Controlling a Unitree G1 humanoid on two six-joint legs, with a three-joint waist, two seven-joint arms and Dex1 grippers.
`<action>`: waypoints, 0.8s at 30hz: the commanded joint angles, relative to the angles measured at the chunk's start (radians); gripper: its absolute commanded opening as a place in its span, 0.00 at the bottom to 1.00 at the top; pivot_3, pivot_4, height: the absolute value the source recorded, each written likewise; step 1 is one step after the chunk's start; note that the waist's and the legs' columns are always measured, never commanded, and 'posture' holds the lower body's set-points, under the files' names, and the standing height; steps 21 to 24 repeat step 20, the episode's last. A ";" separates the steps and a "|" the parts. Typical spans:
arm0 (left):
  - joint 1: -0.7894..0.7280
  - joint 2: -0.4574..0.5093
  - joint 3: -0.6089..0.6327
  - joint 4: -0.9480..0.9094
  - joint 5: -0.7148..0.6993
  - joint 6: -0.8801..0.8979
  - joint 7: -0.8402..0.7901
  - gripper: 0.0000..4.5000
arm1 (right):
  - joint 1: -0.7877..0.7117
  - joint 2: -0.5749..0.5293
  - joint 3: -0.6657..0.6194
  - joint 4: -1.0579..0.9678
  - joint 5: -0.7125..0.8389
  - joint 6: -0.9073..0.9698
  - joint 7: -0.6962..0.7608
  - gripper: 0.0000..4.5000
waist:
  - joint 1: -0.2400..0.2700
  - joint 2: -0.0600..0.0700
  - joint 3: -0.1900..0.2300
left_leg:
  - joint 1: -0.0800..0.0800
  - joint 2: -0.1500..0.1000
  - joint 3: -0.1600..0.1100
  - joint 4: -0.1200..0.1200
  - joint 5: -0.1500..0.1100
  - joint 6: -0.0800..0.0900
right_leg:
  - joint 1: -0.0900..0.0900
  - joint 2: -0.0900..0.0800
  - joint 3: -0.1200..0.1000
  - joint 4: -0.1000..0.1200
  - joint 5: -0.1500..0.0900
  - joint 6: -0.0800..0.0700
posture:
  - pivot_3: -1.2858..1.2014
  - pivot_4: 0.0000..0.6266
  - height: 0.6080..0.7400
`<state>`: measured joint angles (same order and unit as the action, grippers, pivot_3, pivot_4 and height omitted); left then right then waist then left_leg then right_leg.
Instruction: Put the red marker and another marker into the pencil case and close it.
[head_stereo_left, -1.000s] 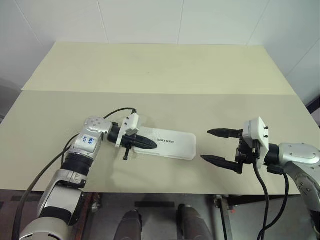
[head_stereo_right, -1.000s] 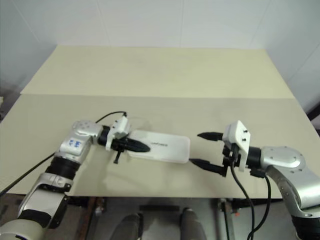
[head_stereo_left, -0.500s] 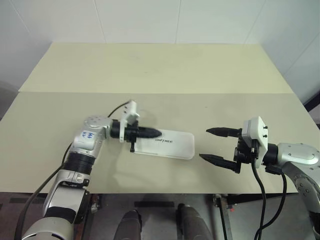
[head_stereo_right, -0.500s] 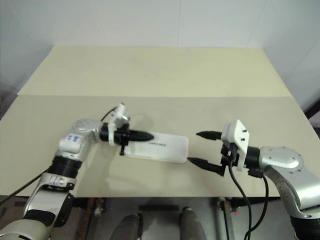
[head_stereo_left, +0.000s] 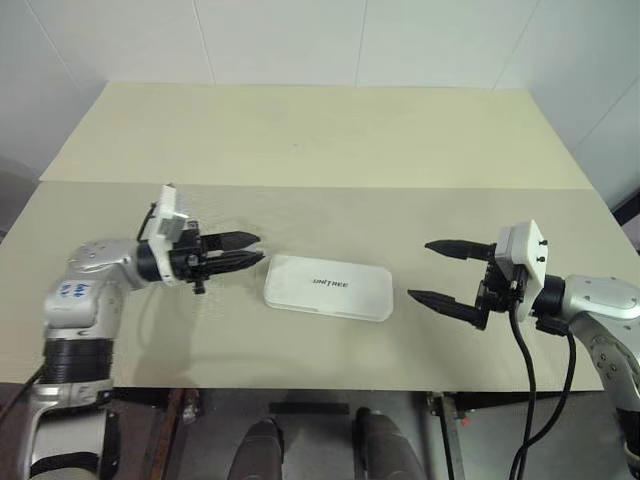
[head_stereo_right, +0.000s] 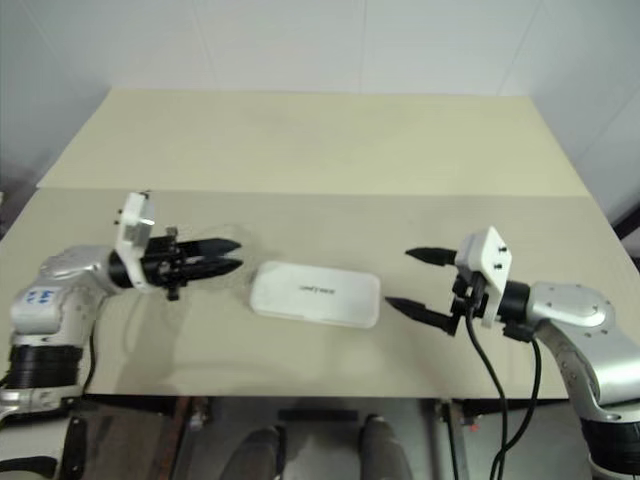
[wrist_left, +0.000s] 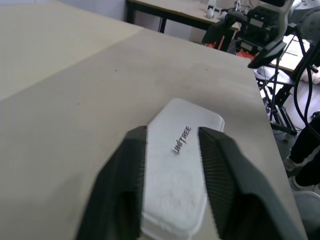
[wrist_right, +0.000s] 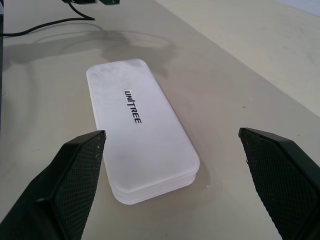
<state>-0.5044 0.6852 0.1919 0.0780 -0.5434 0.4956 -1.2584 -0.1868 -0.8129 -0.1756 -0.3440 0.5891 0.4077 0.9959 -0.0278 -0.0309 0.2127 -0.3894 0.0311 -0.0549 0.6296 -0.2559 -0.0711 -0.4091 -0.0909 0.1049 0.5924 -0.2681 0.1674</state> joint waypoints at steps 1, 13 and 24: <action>0.027 0.020 0.027 -0.043 -0.023 -0.027 0.001 0.69 | -0.014 -0.014 -0.053 0.008 0.009 -0.036 0.024 1.00 | -0.001 0.000 0.000 | 0.000 0.000 0.000 0.000 0.000 0.000 | 0.000 0.000 0.000 0.000 -0.001 -0.002 | 0.52 0.24 1.00; -0.019 0.010 -0.005 -0.028 0.003 -0.131 0.020 0.99 | 0.011 -0.054 -0.142 0.031 0.017 -0.054 0.067 1.00 | -0.001 0.000 0.000 | 0.000 0.000 0.000 0.000 0.000 0.000 | 0.000 0.000 0.000 0.000 -0.001 -0.001 | 0.52 0.24 1.00; -0.004 0.034 0.005 -0.015 0.025 -0.194 0.022 0.99 | 0.027 -0.059 -0.163 0.033 0.024 -0.051 0.076 1.00 | -0.004 0.000 0.000 | 0.000 0.000 0.000 0.000 0.000 0.000 | 0.000 0.000 0.000 0.000 -0.001 -0.001 | 0.52 0.24 1.00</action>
